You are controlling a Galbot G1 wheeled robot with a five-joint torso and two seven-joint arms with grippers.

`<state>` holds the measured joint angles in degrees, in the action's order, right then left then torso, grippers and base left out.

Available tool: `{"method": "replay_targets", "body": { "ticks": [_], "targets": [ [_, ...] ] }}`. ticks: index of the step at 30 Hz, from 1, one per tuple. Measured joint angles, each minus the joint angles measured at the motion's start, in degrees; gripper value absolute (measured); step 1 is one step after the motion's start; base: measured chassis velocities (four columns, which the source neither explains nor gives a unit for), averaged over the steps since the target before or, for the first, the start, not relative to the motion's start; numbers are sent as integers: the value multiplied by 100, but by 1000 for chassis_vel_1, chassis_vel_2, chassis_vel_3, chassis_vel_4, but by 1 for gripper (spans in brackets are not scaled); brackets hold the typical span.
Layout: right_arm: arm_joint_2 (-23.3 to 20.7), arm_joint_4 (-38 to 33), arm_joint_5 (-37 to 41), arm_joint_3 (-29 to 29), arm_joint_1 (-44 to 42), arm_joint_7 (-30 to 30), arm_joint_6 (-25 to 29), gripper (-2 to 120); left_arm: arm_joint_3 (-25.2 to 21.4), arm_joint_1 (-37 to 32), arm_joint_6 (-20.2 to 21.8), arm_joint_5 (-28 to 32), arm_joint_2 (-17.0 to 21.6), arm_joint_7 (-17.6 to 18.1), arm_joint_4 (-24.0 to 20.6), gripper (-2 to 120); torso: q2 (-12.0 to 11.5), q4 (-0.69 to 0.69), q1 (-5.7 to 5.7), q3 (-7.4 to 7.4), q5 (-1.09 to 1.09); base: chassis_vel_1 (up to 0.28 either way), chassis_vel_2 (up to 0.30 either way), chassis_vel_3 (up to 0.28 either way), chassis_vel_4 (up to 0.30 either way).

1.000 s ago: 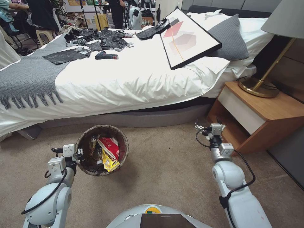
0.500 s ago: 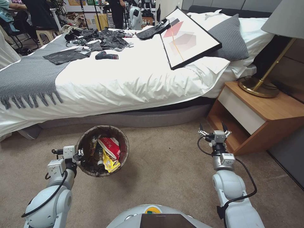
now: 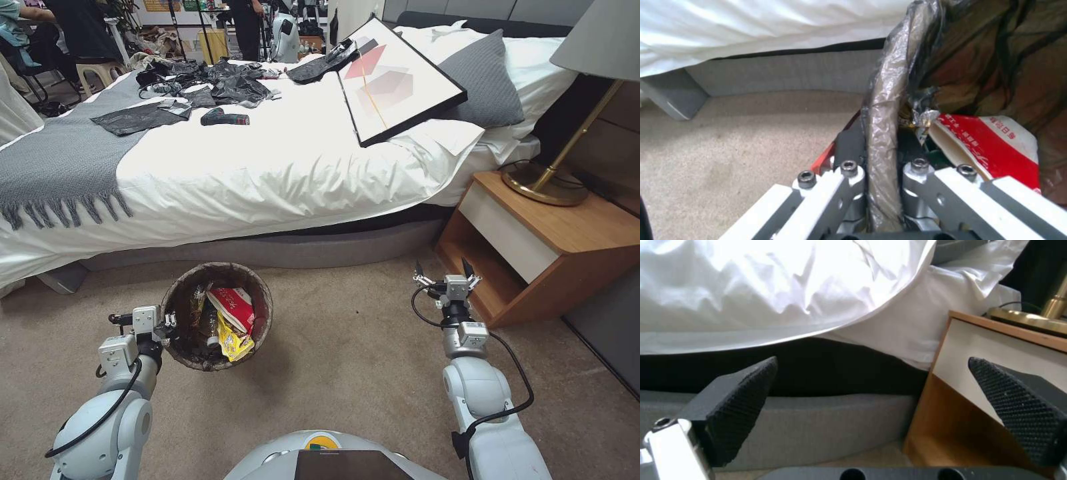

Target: Pick up the trash bin, then pick up the garbage from the floor and place it into the trash bin.

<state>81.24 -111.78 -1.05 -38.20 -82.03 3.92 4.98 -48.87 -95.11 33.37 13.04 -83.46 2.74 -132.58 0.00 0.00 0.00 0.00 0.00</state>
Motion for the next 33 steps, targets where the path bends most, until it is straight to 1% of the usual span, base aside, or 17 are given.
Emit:
{"method": "replay_targets", "body": {
  "ticks": [15,17,26,33],
  "targets": [
    [113,-56,-64,-18,-146,-6,36,100,-27,42,114,4,-20,126,-48,4,0,-1,0,0,0,0,0,0,0],
    [113,-40,-86,-4,-137,-6,38,100,-27,26,140,3,-29,144,-49,4,0,1,0,0,0,0,0,0,0],
    [111,-26,-123,24,-128,-7,38,100,-27,27,179,-44,-30,135,-64,4,0,1,0,0,0,22,24,27,30],
    [121,-19,-142,54,-125,-8,43,100,-20,24,168,-151,-19,53,-71,4,0,1,0,0,0,55,52,58,67]
  ]
}}
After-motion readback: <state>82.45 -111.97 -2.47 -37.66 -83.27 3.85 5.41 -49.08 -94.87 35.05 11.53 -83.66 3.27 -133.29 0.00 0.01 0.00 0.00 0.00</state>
